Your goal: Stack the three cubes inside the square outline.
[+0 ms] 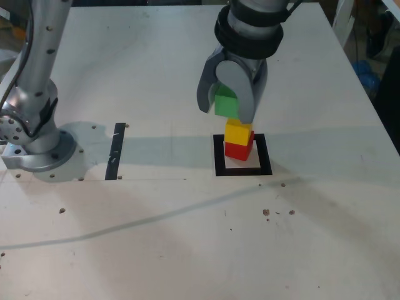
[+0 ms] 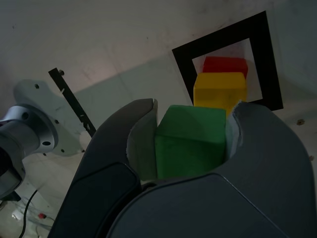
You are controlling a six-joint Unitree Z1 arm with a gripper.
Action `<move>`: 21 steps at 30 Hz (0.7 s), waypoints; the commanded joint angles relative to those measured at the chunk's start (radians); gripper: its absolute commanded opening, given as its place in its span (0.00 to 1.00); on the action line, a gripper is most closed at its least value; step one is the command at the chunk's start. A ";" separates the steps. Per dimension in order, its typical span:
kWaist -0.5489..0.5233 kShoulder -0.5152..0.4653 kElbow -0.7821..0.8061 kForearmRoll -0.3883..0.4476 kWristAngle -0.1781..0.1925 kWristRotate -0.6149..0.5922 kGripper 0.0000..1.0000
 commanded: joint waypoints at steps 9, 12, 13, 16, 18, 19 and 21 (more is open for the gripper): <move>-0.001 0.013 -0.009 -0.006 0.000 0.001 0.34; -0.001 0.015 -0.009 -0.010 -0.003 0.002 0.34; -0.001 0.017 -0.009 -0.012 -0.004 0.003 0.34; -0.001 0.020 -0.008 -0.017 -0.005 0.005 0.34; -0.001 0.021 -0.007 -0.020 -0.004 0.006 0.34; -0.001 0.023 -0.006 -0.021 -0.004 0.006 0.34; -0.001 0.026 -0.006 -0.023 -0.005 0.007 0.34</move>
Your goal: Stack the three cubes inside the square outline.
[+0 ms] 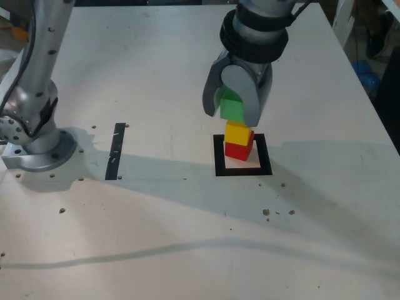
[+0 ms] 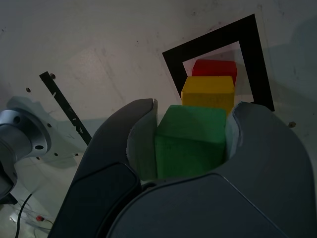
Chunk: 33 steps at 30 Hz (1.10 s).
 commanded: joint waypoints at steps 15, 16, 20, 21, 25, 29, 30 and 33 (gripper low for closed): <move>0.007 0.023 0.008 -0.025 0.002 0.008 0.39; 0.007 0.023 0.008 -0.025 0.002 0.008 0.40; 0.007 0.024 0.008 -0.027 -0.001 0.009 0.60; 0.008 0.023 0.008 -0.026 -0.002 0.009 0.68; 0.012 0.020 0.007 -0.025 -0.004 0.010 0.94; 0.013 0.009 0.004 -0.023 -0.002 0.010 0.99; 0.013 0.006 0.003 -0.023 -0.001 0.009 0.99; 0.013 -0.005 0.004 -0.017 0.009 0.004 0.99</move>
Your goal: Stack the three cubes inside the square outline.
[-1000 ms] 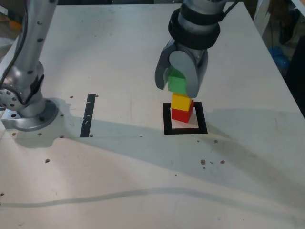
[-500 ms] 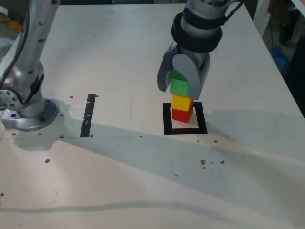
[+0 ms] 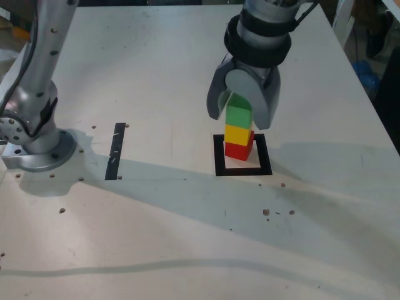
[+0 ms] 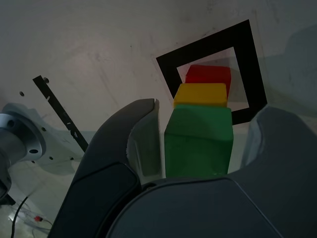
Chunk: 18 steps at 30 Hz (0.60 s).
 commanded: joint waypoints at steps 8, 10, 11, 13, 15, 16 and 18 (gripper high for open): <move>-0.021 -0.149 -0.029 0.061 0.010 -0.012 0.99; -0.029 -0.222 -0.003 0.077 0.009 -0.013 0.99; -0.027 -0.261 0.023 0.080 0.006 -0.014 0.99; -0.010 -0.334 0.096 0.083 -0.002 -0.014 0.99; 0.018 -0.392 0.183 0.080 -0.014 -0.014 0.99; 0.034 -0.412 0.227 0.076 -0.020 -0.013 0.99; 0.059 -0.437 0.311 0.066 -0.030 -0.015 0.99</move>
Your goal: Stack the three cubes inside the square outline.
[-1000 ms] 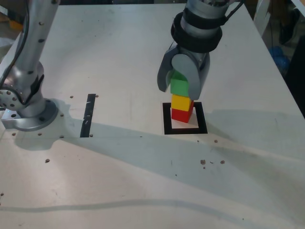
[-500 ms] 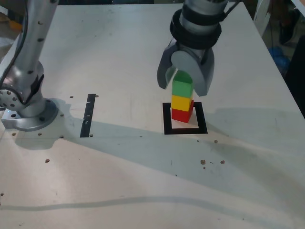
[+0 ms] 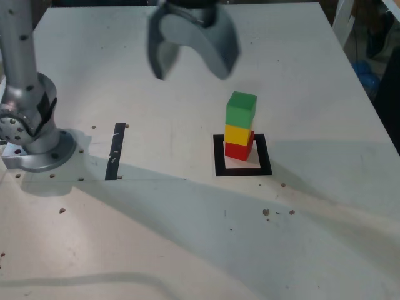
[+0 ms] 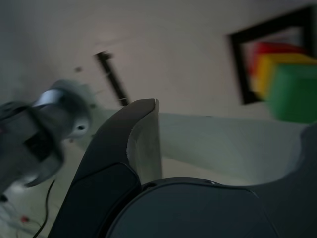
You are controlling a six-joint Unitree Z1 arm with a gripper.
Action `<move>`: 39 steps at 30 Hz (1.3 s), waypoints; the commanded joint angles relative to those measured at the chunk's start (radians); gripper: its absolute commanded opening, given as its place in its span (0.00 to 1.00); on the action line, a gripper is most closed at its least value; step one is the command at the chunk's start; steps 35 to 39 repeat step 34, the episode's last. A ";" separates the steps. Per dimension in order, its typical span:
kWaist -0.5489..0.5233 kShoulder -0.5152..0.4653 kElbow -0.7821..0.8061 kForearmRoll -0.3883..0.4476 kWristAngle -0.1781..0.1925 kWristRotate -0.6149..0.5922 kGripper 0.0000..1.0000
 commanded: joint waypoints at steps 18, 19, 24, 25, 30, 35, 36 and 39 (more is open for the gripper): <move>0.018 -0.093 0.694 -0.437 -0.056 -0.068 0.99; 0.018 -0.087 0.703 -0.446 -0.055 -0.066 0.99; 0.018 -0.071 0.727 -0.460 -0.051 -0.057 1.00; 0.018 -0.072 0.730 -0.460 -0.051 -0.056 1.00; 0.018 -0.097 0.735 -0.454 -0.056 -0.053 1.00; 0.018 -0.127 0.738 -0.447 -0.060 -0.055 1.00; 0.018 -0.127 0.738 -0.447 -0.060 -0.055 1.00; 0.018 -0.127 0.738 -0.447 -0.060 -0.055 1.00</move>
